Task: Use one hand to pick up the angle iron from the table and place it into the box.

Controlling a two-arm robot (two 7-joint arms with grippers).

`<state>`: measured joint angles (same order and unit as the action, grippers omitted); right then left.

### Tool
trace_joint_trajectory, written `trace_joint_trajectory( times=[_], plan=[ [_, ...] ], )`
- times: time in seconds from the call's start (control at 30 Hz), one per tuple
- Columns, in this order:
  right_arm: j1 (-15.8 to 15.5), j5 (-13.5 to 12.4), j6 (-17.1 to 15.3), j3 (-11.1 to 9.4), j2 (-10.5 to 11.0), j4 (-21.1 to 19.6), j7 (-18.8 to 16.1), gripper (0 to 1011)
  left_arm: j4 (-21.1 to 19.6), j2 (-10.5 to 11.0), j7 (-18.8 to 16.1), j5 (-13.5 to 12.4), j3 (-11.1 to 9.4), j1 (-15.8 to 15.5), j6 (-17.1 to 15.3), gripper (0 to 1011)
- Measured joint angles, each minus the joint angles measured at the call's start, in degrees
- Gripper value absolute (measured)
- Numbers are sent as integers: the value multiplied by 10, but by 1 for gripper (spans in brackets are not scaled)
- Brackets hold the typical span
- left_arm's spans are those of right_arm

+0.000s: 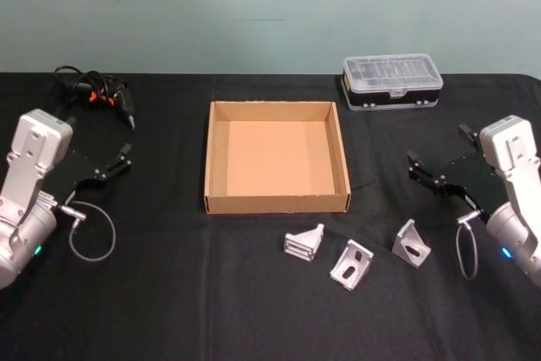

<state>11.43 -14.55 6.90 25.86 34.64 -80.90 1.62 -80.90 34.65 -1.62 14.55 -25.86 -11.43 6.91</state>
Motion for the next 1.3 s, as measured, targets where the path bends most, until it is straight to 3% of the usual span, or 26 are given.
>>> trace_joint_trajectory(
  times=[1.3],
  plan=[
    [0,0,0,0,0,0,0,1004,0,0,0,0,0,0,0,1011]
  ],
)
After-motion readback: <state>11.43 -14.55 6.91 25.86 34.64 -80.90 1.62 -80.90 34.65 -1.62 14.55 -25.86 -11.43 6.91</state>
